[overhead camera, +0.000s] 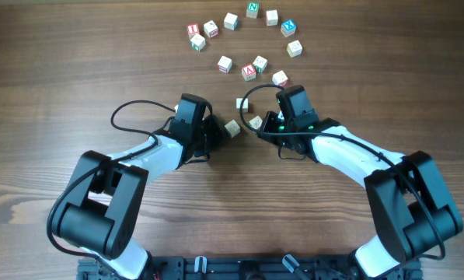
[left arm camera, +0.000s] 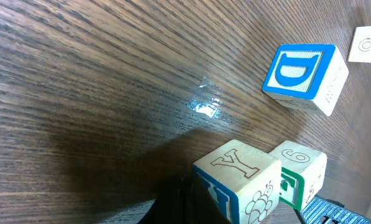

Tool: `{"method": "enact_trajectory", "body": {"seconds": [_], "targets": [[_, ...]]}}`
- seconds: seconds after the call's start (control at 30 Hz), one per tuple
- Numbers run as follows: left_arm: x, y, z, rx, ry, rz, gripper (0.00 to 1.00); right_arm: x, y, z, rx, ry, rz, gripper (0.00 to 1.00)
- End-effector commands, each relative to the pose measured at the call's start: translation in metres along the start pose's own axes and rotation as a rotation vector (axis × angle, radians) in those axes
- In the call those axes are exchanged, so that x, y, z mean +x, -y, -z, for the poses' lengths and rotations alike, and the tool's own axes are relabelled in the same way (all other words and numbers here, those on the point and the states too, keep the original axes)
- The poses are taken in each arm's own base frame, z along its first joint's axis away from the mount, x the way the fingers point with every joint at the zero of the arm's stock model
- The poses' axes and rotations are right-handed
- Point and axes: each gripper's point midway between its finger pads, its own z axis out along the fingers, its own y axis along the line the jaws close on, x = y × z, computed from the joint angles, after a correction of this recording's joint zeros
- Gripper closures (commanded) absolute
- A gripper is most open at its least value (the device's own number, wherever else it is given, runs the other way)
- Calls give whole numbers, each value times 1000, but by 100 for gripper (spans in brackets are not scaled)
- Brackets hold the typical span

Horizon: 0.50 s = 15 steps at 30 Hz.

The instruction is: Form a circle

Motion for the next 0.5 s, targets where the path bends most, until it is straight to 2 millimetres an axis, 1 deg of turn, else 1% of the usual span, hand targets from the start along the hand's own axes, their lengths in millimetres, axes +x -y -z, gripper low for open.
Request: {"method": "enact_trajectory", "body": {"seconds": [0.0, 0.47], "targets": [[11, -24, -8, -74, -23, 14, 94, 1, 8, -5, 33, 9, -13, 96], [11, -25, -8, -75, -20, 14, 95, 4, 11, -5, 45, -3, -16, 96]]}}
